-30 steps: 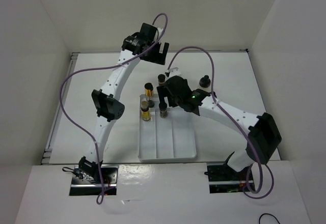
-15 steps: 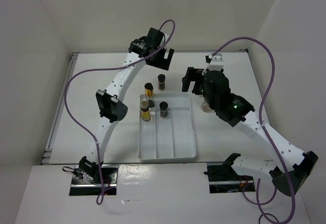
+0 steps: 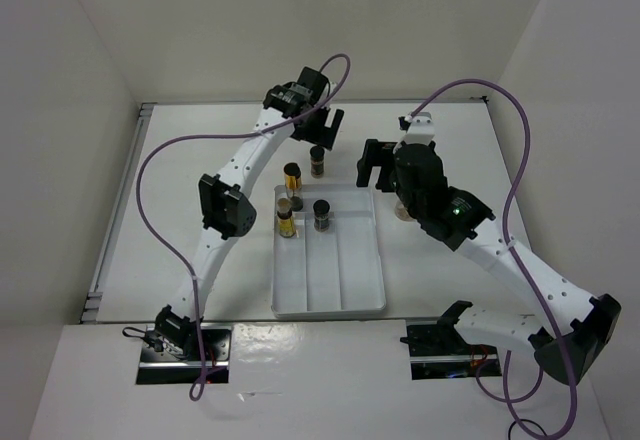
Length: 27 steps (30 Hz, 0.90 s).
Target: Organize the condiment bottles
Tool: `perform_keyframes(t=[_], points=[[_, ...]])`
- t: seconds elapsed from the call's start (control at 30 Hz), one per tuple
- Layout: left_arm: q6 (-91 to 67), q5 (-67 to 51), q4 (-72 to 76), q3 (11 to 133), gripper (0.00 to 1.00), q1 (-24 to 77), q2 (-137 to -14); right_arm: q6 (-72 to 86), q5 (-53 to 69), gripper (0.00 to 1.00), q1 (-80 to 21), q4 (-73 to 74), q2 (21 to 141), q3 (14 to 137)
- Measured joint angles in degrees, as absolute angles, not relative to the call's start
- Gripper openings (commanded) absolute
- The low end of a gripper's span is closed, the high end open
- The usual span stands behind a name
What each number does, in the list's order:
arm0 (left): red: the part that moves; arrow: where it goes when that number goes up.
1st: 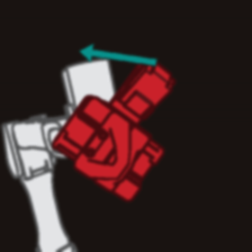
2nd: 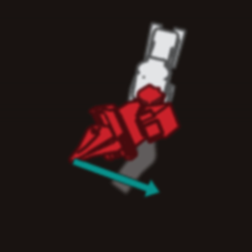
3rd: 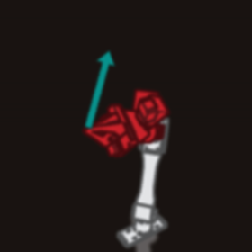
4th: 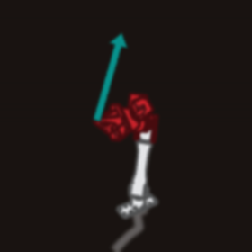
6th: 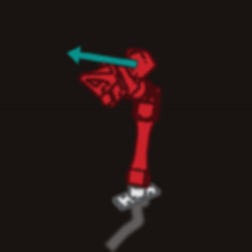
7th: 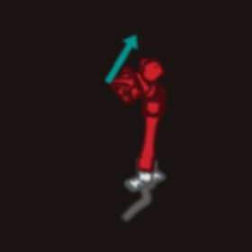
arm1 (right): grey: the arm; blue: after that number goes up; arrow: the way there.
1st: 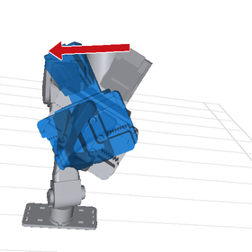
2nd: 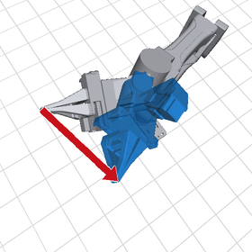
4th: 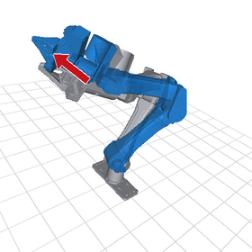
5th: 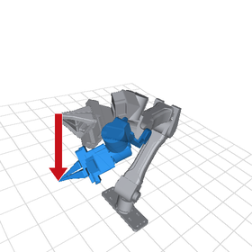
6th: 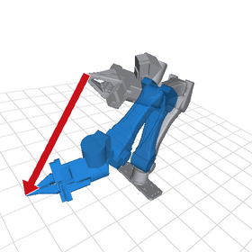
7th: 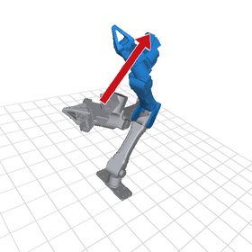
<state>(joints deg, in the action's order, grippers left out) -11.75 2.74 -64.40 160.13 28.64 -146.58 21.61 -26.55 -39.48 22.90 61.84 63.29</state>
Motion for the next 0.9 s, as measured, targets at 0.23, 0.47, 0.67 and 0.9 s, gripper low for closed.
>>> perform_keyframes(t=[0.23,0.47,0.67,0.9], points=[[-11.7,2.7,-64.4,160.9,0.99,28.7,-148.9,21.6,-26.5,0.99,-39.1,22.9,62.3,63.2],[-11.7,3.1,-64.7,161.9,0.98,29.0,-151.2,21.6,-26.6,0.99,-37.5,22.7,62.6,63.0],[-11.7,3.4,-64.8,162.5,0.87,29.3,-151.4,21.6,-26.3,0.99,-36.5,22.8,62.8,62.3],[-11.3,3.9,-64.8,162.5,0.81,29.6,-151.4,21.4,-26.1,0.99,-35.8,22.7,62.8,62.2]])
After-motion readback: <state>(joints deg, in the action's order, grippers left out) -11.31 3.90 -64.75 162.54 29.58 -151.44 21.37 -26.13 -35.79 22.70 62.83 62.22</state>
